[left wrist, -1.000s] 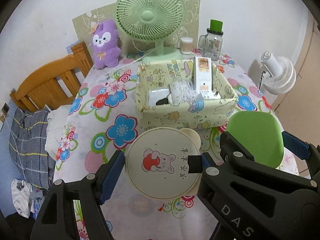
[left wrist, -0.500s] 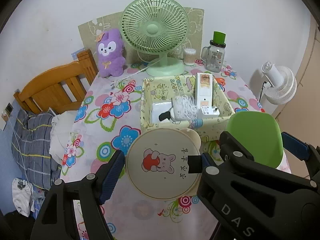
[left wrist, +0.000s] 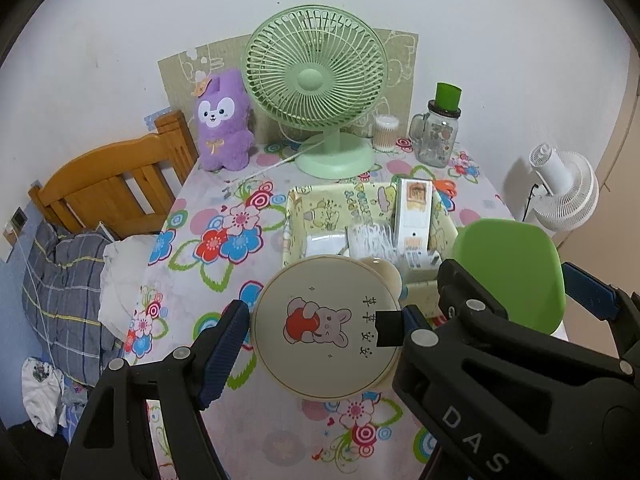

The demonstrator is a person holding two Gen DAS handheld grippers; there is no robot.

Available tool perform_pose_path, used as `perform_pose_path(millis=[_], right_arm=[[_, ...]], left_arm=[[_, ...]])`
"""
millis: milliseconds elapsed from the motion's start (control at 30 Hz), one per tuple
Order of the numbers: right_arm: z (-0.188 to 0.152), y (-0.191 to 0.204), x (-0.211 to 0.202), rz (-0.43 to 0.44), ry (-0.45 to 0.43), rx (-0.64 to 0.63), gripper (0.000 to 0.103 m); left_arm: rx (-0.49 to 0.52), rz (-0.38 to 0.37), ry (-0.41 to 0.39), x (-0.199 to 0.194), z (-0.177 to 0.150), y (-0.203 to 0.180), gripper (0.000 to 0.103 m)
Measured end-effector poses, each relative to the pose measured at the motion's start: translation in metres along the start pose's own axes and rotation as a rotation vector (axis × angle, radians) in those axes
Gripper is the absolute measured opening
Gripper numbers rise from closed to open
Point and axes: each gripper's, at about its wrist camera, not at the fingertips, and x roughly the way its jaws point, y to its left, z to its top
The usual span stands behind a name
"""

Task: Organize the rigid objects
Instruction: 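Lift and carry the bunny container and green case toward the fabric box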

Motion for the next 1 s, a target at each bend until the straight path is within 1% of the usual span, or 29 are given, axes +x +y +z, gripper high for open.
perform_pose_path(millis=[200,600,1000], right_arm=[[0.015,0.002,0.008,0.005,-0.01,-0.005,0.095],[0.041,0.004,0.03,0.003,0.0,-0.013,0.095],[0.058,0.001,0.052,-0.009,0.016,-0.007,0.095]], left_arm=[[-0.006,0.001,-0.004,0.008,0.014,0.001,0.079],[-0.011,-0.004,0.007,0.029,0.039,0.0,0.079],[0.001,-0.007,0.021,0.049,0.054,-0.006,0.079]])
